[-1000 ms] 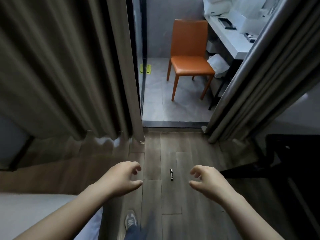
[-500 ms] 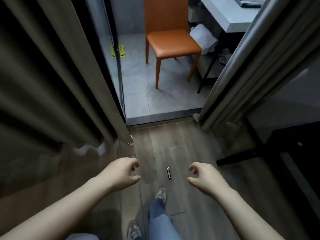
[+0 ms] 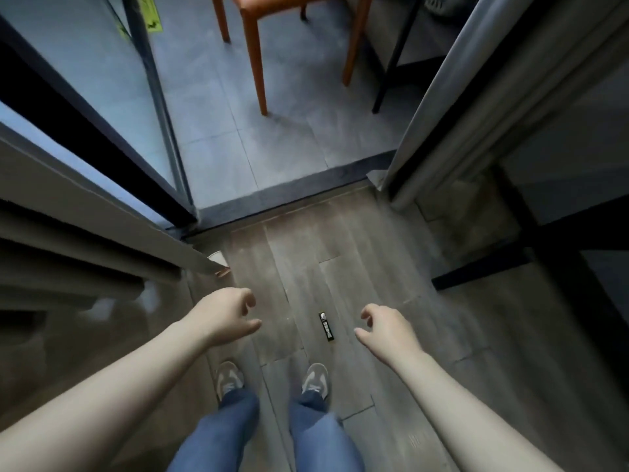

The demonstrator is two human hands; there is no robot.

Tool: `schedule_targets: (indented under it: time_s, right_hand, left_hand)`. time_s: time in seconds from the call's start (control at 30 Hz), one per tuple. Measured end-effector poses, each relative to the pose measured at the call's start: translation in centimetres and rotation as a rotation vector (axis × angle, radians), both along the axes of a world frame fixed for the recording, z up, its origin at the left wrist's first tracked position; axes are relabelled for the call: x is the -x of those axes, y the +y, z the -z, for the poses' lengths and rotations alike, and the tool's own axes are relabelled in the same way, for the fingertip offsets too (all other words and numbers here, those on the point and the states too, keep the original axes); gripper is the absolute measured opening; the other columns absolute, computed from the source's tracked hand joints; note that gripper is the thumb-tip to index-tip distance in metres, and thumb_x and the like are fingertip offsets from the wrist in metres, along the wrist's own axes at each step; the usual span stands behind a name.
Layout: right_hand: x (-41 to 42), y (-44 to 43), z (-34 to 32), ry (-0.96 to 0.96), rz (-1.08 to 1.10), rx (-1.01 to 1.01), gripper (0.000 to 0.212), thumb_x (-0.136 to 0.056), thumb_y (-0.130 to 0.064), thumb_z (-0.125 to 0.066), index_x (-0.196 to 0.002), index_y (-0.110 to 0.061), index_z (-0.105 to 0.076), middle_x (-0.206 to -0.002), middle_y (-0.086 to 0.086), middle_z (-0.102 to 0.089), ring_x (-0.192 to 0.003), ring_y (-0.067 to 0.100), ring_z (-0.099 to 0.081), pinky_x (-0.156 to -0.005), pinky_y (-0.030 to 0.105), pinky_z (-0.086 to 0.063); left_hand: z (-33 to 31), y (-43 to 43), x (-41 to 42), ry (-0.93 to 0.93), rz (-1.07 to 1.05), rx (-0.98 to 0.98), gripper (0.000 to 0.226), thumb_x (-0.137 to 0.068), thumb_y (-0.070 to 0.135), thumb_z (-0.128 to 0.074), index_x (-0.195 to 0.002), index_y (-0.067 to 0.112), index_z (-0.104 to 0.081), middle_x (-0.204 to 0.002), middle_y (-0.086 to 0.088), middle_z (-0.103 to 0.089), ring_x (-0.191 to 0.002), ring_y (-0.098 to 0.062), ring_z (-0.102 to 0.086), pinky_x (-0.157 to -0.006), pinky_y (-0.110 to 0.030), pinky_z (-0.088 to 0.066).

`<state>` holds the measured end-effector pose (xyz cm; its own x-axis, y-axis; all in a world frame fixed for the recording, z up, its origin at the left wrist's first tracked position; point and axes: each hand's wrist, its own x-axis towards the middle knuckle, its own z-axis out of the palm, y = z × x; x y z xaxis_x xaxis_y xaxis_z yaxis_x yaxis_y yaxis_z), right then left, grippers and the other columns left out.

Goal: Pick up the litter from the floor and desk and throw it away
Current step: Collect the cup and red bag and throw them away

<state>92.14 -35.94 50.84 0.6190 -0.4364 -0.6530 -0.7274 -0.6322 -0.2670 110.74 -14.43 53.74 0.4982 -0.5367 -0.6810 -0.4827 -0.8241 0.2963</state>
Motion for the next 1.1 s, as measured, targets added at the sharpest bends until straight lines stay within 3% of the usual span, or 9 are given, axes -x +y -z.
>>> schedule_targets:
  time_s: [0.2, 0.37, 0.6, 0.77, 0.9, 1.03, 1.1]
  right_hand:
    - [-2.2, 0.5, 16.5, 0.066, -0.003, 0.013, 0.034, -0.085, -0.034, -0.060, -0.115, -0.017, -0.060, -0.115, 0.004, -0.063, -0.109, 0.024, -0.058, -0.086, 0.031, -0.046]
    - [-1.7, 1.5, 31.5, 0.084, 0.028, 0.026, 0.031, -0.086, -0.032, -0.059, -0.111, -0.014, -0.061, -0.112, 0.006, -0.064, -0.106, 0.026, -0.060, -0.082, 0.032, -0.048]
    - [-0.2, 2.5, 46.6, 0.106, 0.111, 0.026, 0.029, -0.086, -0.033, -0.058, -0.110, -0.017, -0.061, -0.109, 0.005, -0.066, -0.104, 0.026, -0.061, -0.077, 0.031, -0.046]
    - [-0.1, 2.4, 53.9, 0.008, 0.082, 0.081, 0.023, -0.086, -0.035, -0.057, -0.101, -0.018, -0.058, -0.105, 0.003, -0.064, -0.099, 0.025, -0.060, -0.067, 0.031, -0.037]
    - [-0.4, 1.9, 56.6, -0.086, 0.124, 0.144, 0.026, -0.083, -0.039, -0.059, -0.099, -0.019, -0.056, -0.100, 0.000, -0.062, -0.094, 0.022, -0.059, -0.068, 0.031, -0.042]
    - [0.3, 3.1, 57.7, -0.067, 0.107, 0.218, 0.029, -0.078, -0.026, -0.062, -0.103, -0.017, -0.050, -0.106, 0.003, -0.060, -0.098, 0.025, -0.059, -0.065, 0.030, -0.036]
    - [0.5, 3.8, 57.8, -0.056, 0.109, 0.230, 0.030, -0.078, -0.021, -0.061, -0.104, -0.015, -0.049, -0.107, 0.006, -0.061, -0.100, 0.028, -0.060, -0.069, 0.032, -0.040]
  left_hand:
    - [16.4, -1.8, -3.3, 0.052, 0.128, -0.032, 0.046, -0.075, 0.051, -0.069, -0.112, 0.026, -0.058, -0.102, 0.011, -0.064, -0.087, -0.010, -0.059, -0.077, -0.024, -0.047]
    - [31.8, -2.0, -4.1, 0.026, 0.207, -0.034, 0.046, -0.079, 0.051, -0.068, -0.115, 0.024, -0.058, -0.107, 0.009, -0.064, -0.092, -0.012, -0.062, -0.076, -0.025, -0.048]
    - [46.3, -2.6, -5.9, -0.002, 0.377, -0.015, 0.044, -0.082, 0.045, -0.066, -0.119, 0.023, -0.057, -0.110, 0.008, -0.064, -0.098, -0.012, -0.061, -0.078, -0.024, -0.046]
    - [53.1, -4.1, -7.3, 0.009, 0.458, 0.040, 0.042, -0.083, 0.046, -0.065, -0.119, 0.024, -0.058, -0.108, 0.010, -0.064, -0.094, -0.008, -0.061, -0.077, -0.021, -0.049]
    - [56.5, -4.5, -6.7, -0.015, 0.497, 0.113, 0.041, -0.084, 0.044, -0.065, -0.119, 0.024, -0.059, -0.108, 0.010, -0.064, -0.094, -0.007, -0.062, -0.079, -0.023, -0.051]
    - [57.5, -2.7, -5.7, -0.008, 0.483, 0.175, 0.038, -0.084, 0.046, -0.065, -0.116, 0.027, -0.059, -0.104, 0.014, -0.064, -0.091, -0.002, -0.061, -0.075, -0.018, -0.049]
    - [57.3, -1.4, -5.5, -0.009, 0.453, 0.193, 0.037, -0.083, 0.045, -0.066, -0.114, 0.026, -0.060, -0.102, 0.015, -0.064, -0.090, -0.002, -0.061, -0.075, -0.018, -0.050]
